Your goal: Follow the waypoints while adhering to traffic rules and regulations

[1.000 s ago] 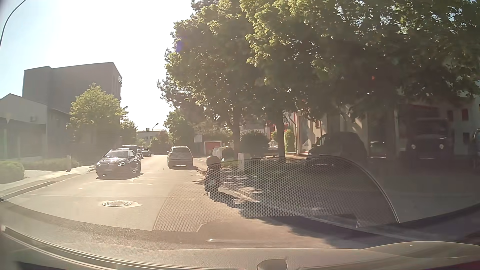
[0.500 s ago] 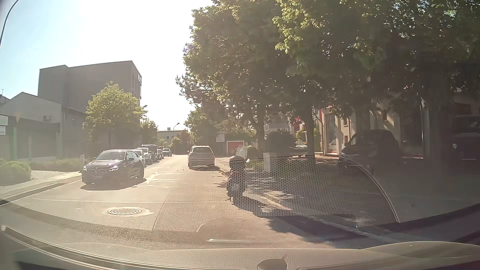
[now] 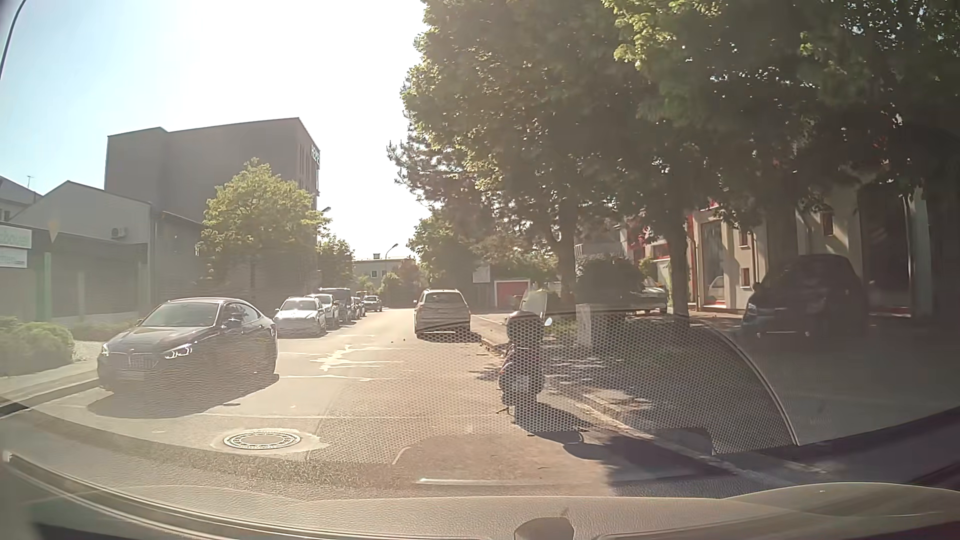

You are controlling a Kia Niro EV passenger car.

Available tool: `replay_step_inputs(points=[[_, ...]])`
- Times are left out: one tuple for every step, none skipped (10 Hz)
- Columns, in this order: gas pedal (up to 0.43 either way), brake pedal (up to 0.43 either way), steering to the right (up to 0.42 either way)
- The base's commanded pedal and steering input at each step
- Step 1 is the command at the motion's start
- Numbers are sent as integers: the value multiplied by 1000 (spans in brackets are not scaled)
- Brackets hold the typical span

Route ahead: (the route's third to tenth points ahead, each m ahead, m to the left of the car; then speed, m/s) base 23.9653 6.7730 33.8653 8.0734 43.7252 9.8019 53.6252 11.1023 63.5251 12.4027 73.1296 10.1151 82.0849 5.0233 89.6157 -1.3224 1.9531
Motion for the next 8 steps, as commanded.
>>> replay_step_inputs(points=[[0, 165, -279], [0, 159, -281], [0, 152, -283], [0, 140, -288], [0, 110, -297], [0, 0, -307], [0, 0, -317], [0, 0, -327]])
